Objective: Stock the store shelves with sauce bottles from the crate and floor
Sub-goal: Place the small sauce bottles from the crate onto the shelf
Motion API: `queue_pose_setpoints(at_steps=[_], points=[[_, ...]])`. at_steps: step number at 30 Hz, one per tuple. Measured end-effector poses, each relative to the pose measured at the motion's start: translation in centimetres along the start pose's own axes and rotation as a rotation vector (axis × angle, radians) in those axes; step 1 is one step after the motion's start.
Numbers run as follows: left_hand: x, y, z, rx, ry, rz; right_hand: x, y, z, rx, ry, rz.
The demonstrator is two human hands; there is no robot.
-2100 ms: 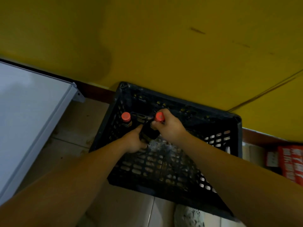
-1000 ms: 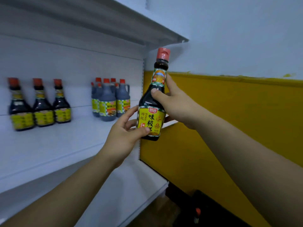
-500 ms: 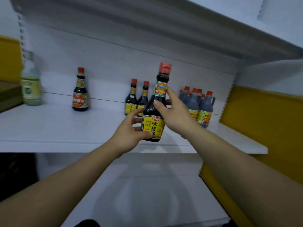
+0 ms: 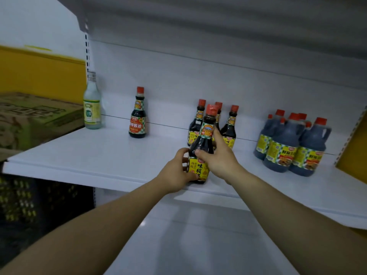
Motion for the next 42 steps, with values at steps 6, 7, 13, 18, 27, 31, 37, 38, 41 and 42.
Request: queue_pose_setpoints(at_steps=[6,7,13,18,27,31,37,38,41,42], points=[[-0.3,1.5,3.2,-0.037,-0.022,0.101,0.4,-1.6,2.0,-0.005,-0.001,0.003],[-0.4,1.7,3.8,-0.04,-0.019,0.131,0.6,-2.1,2.6,-0.002,-0.007,-0.01],[-0.6,3.0,7.6,-0.059,0.0,0.199,1.6,-4.3,6.0,0.012,-0.011,-0.025],[-0.6,4.2,11.4,-0.053,-0.054,0.264,2.0,-6.2,9.6,0.031,-0.025,-0.025],[-0.4,6.5,17.1,-0.068,-0.065,0.468,2.4,-9.3,15.3,0.036,-0.033,-0.035],[-0.7,7.1,18.0,-0.125,0.003,0.392,3.0,-9.7,16.4,0.018,-0.037,-0.033],[-1.6,7.6,20.4,-0.129,0.017,0.293,3.7,-10.2,17.3,0.016,-0.05,-0.02],[-1.6,8.0,20.7,-0.123,0.018,0.263,3.7,-10.2,17.4,0.008,-0.049,-0.009],[-1.6,8.7,21.1,-0.127,0.04,0.235,3.7,-10.4,17.4,0.008,-0.057,-0.006],[-1.6,8.7,21.1,-0.129,0.039,0.234,3.6,-10.3,17.5,0.015,-0.052,-0.019]])
Point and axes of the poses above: each hand's wrist, its own z-axis towards the middle knuckle, its own x-axis out of the palm, y = z × x, the point moved 5 cm from there along z, towards the middle knuckle, and after that the axes turned 6 degrees about -z, right-handed, at the moved point
